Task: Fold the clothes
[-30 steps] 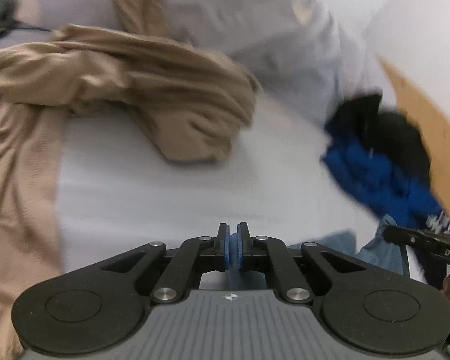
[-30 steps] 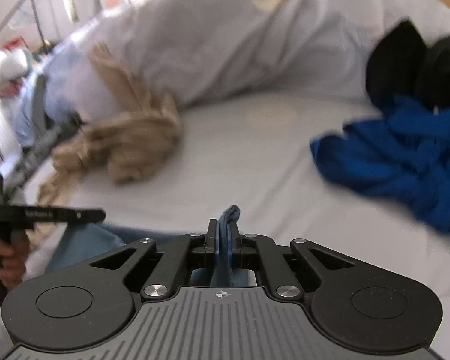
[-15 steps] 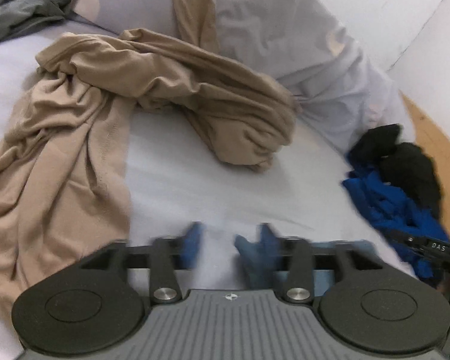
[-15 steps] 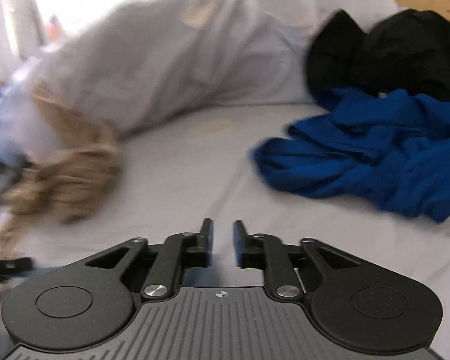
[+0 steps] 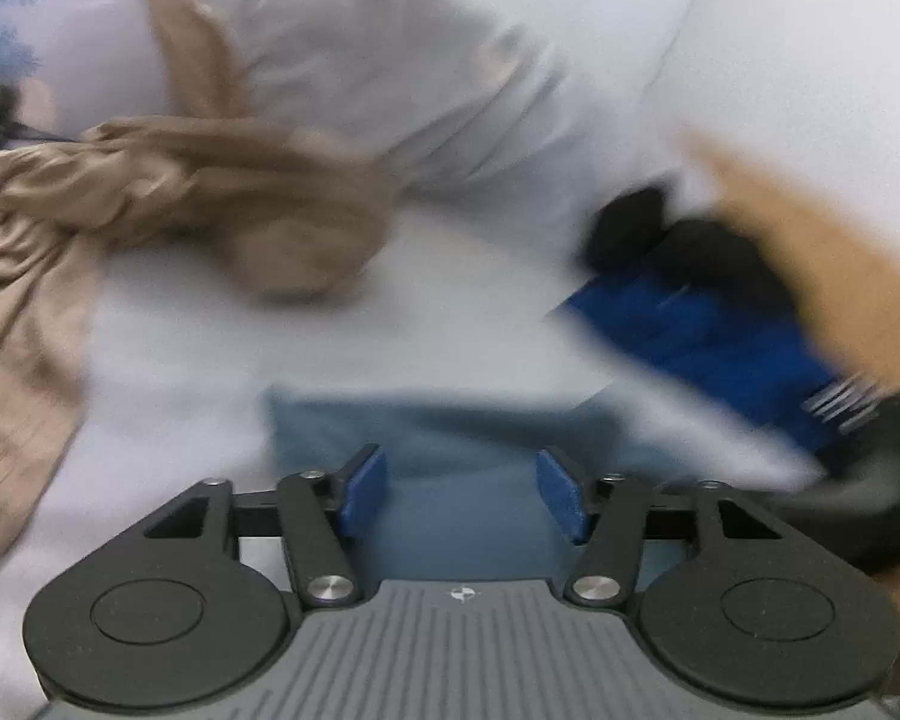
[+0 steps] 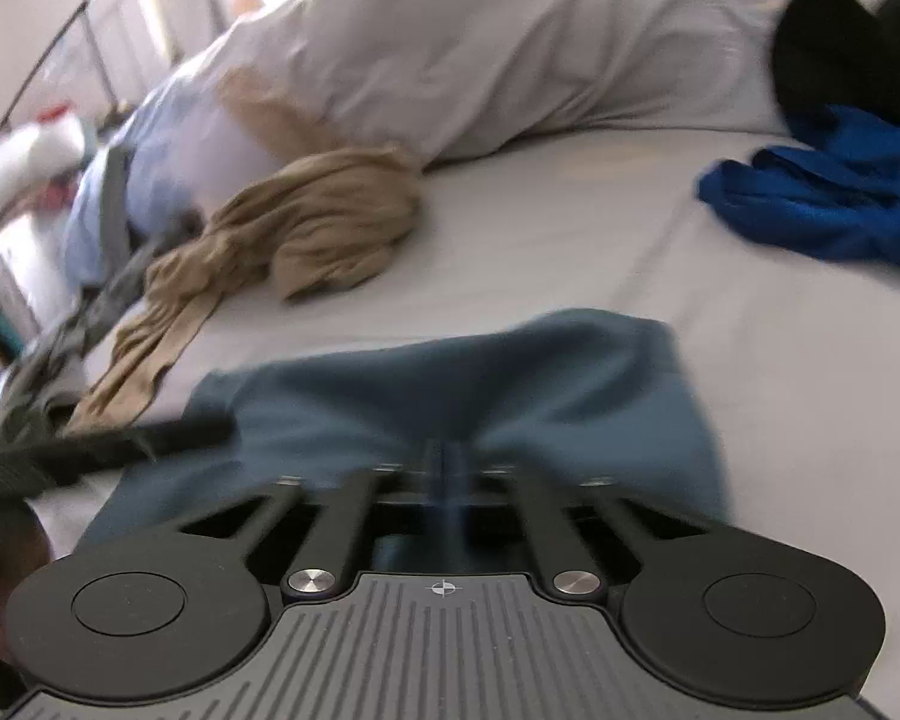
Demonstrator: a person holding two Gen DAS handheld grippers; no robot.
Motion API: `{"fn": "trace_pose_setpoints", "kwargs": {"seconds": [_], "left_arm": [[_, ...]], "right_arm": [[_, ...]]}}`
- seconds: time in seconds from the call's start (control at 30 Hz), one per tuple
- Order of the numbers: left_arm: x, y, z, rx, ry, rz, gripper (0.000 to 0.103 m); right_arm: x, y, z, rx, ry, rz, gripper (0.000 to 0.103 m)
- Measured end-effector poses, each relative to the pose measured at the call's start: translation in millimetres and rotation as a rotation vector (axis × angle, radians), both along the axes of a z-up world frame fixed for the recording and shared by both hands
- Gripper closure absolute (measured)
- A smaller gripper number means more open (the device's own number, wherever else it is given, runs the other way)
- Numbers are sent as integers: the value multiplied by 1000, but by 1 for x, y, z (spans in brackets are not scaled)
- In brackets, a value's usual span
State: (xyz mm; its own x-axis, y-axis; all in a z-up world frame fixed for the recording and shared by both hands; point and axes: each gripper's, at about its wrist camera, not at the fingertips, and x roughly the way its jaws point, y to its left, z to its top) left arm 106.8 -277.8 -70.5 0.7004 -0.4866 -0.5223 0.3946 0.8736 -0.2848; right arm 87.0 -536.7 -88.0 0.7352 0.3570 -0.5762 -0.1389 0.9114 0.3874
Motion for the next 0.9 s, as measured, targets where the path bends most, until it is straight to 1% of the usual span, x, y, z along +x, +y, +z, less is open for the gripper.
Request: {"fn": "trace_pose_setpoints", "kwargs": {"seconds": [0.03,0.07,0.1,0.13,0.17,0.2,0.23,0.27,0.33,0.4,0.43,0.47,0.5,0.53,0.6,0.63,0.67,0.73,0.77,0.8,0.87,0.9], "left_arm": [[-3,-1,0,21,-21,4,47],[-5,-2,3,37,-32,12,47],[-7,-3,7,59,-45,24,47],[-12,-1,13,88,-67,51,42],[-17,2,19,106,-101,92,37],[-21,8,27,93,-137,133,35],[-24,15,34,53,-157,156,30],[-23,19,42,-8,-163,167,24],[-13,10,54,-80,-154,173,20],[-3,-8,64,-122,-150,177,17],[1,-20,68,-122,-163,176,10],[6,-33,69,-121,-175,184,0],[12,-43,67,-132,-172,199,0],[21,-47,62,-158,-144,225,0],[41,-50,44,-210,-67,283,0],[51,-50,33,-219,-26,308,0],[61,-49,21,-224,13,332,0],[75,-46,-1,-220,56,363,0],[77,-43,-8,-232,69,370,0],[76,-42,-11,-234,60,372,0],[77,-45,-13,-209,40,372,0],[79,-48,-13,-187,40,371,0]], "right_arm": [[-2,-7,0,38,1,-17,103],[-5,-9,2,33,-4,-39,103],[-10,-8,6,1,-18,-62,103],[-14,-6,10,-39,-30,-88,101],[-17,-6,15,-105,-40,-146,85],[-21,-5,21,-166,-55,-205,75],[-25,-7,27,-193,-91,-256,45],[-28,-10,33,-160,-135,-276,18],[-29,-17,42,-35,-237,-304,0],[-19,-18,47,47,-296,-357,0],[-8,-17,47,89,-292,-384,0],[3,-20,43,152,-266,-402,0],[15,-26,36,242,-226,-422,0],[26,-35,25,358,-177,-453,0],[45,-56,-7,598,-89,-566,0],[52,-63,-24,678,-66,-613,0],[58,-67,-33,703,-83,-645,0],[66,-65,-37,649,-207,-623,0],[73,-61,-40,612,-213,-605,0],[78,-58,-41,571,-207,-589,0],[84,-53,-41,517,-229,-548,0],[85,-54,-42,514,-236,-545,0]]}}
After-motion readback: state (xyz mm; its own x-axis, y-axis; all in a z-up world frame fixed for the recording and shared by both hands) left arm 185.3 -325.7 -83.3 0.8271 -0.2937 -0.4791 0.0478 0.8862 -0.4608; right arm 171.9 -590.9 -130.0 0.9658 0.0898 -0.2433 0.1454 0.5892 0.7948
